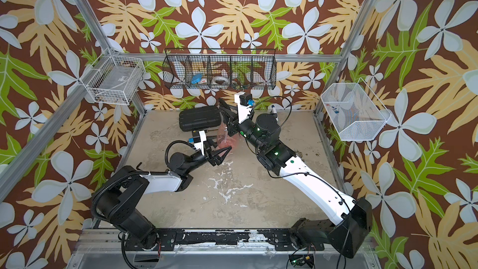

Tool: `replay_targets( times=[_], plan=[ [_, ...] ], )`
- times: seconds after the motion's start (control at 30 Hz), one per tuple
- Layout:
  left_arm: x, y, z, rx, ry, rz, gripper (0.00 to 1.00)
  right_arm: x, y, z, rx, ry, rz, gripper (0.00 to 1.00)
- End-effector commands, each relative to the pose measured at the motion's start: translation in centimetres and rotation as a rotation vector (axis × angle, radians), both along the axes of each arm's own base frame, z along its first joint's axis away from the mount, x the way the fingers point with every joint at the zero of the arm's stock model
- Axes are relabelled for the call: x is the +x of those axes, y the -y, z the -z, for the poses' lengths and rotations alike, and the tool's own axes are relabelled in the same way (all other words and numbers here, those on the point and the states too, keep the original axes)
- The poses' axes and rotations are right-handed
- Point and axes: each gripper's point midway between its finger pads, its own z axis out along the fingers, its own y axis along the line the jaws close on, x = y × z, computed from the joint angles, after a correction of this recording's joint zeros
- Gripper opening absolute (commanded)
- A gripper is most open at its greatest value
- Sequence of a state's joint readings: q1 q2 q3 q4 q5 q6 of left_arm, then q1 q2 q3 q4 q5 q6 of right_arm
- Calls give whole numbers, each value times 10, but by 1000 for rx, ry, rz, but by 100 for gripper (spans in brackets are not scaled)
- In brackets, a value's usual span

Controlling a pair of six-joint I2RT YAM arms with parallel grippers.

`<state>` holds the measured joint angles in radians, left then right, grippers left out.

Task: Attach spray nozzles to spray bottles
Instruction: Screw the spray nozzle on the spray bottle.

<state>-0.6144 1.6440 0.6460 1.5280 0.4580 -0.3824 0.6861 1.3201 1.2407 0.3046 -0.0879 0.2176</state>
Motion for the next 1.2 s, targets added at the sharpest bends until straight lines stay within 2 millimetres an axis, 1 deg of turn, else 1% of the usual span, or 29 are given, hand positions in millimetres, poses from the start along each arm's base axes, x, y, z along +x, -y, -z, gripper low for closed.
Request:
replay_targets(
  times=[0.0,0.1,0.23,0.33,0.4,0.53,0.63,0.73,0.83,0.93,1.07,1.17],
  plan=[
    [-15,-26,-69,-198,218,-75,58,12,6,40,-95,-96,82,0],
    [2,-29,-73,-208,187,-148,56,22,15,52,-116,-130,186,0],
    [25,-40,-75,-220,148,-289,55,27,18,61,-134,-175,296,0],
    [35,-48,-73,-218,144,-389,55,30,16,64,-150,-208,344,0],
    [38,-49,-70,-196,154,-433,55,30,11,64,-174,-220,366,0],
    [38,-45,-64,-134,192,-495,55,31,4,72,-251,-257,433,0],
    [40,-43,-60,-104,196,-530,55,35,6,81,-299,-304,525,0],
    [42,-44,-59,-109,180,-536,55,35,8,86,-331,-308,615,0],
    [40,-42,-58,-109,175,-517,55,36,2,88,-342,-316,611,0],
    [37,-40,-55,-102,177,-498,56,35,-4,82,-352,-302,574,0],
    [30,-38,-47,-94,186,-463,57,33,-7,67,-376,-269,536,1],
    [27,-39,-43,-99,181,-451,57,31,-8,61,-390,-258,514,7]
  ],
)
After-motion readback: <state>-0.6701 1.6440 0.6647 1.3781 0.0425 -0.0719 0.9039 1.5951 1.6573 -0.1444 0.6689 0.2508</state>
